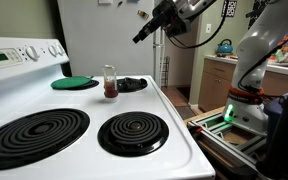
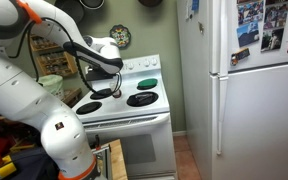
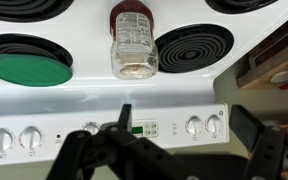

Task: Put the tomato ketchup upside down

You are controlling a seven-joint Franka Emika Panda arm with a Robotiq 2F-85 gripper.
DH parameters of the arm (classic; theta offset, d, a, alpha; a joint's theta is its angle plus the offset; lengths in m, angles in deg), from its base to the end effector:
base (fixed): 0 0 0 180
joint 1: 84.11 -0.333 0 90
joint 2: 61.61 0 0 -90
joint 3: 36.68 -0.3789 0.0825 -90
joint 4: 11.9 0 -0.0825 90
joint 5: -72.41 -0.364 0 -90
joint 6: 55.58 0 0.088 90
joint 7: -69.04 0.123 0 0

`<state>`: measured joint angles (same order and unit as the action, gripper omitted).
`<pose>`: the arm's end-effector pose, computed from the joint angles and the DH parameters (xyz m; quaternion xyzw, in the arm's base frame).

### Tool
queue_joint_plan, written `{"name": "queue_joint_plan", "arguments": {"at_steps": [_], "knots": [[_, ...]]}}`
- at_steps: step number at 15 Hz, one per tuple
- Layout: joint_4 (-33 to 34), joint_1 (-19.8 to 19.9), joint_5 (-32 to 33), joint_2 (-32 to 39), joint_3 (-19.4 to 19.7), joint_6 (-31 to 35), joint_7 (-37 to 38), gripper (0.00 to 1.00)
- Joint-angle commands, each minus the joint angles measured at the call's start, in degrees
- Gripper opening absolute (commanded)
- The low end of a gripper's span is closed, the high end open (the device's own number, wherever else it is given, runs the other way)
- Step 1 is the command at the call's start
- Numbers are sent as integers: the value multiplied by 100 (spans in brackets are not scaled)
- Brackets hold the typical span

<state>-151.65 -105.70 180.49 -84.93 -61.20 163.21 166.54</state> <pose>0.1024 0.3423 0.5308 -0.6935 -0.5786 -0.3062 0.3008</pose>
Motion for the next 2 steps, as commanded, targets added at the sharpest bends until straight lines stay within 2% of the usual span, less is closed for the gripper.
{"name": "queue_joint_plan", "arguments": {"at_steps": [1,2], "knots": [[-22,85,-63,-1,-67,25,-62,100],[-22,85,-63,5,-66,25,-62,100]]}}
